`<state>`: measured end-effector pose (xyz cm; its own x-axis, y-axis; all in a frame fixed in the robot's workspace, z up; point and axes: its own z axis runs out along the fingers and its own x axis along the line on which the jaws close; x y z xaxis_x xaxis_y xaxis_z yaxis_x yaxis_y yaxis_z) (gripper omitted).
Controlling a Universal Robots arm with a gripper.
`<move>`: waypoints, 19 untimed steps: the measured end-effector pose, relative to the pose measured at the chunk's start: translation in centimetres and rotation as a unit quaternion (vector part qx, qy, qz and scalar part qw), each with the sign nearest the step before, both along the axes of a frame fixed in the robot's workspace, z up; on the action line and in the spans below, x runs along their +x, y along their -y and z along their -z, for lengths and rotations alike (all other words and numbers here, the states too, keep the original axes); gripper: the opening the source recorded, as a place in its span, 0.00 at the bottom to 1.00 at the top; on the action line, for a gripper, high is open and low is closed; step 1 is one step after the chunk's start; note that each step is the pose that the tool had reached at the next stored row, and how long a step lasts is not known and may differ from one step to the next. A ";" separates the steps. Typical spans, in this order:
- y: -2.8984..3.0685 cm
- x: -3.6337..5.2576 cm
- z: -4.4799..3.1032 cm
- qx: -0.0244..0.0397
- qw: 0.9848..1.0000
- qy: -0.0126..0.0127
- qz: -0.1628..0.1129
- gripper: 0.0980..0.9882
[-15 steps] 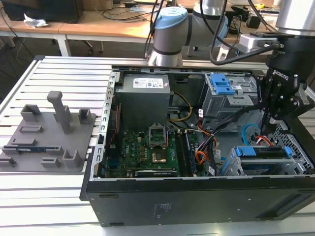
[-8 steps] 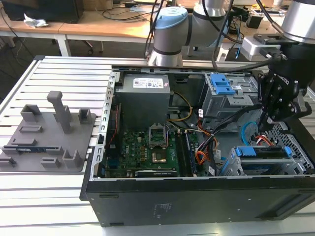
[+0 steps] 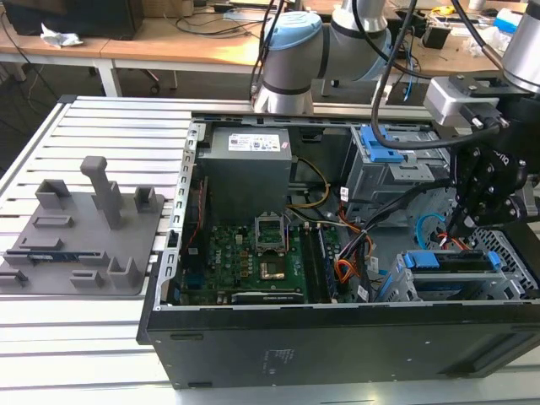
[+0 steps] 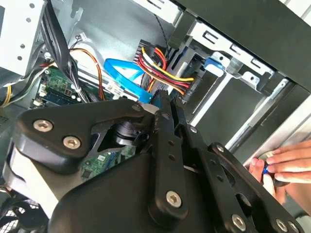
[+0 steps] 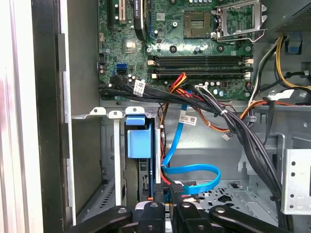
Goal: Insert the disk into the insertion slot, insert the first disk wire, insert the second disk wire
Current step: 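Insert the second disk wire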
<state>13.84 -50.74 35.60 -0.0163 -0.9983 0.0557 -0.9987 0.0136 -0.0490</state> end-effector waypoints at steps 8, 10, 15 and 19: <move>0.85 -0.03 0.03 0.011 1.000 0.000 0.000 0.07; 0.86 -0.03 0.04 0.011 1.000 0.000 0.000 0.07; 1.43 -0.03 0.17 0.011 1.000 0.000 0.000 0.07; 1.88 -0.03 0.23 0.012 1.000 0.000 0.000 0.07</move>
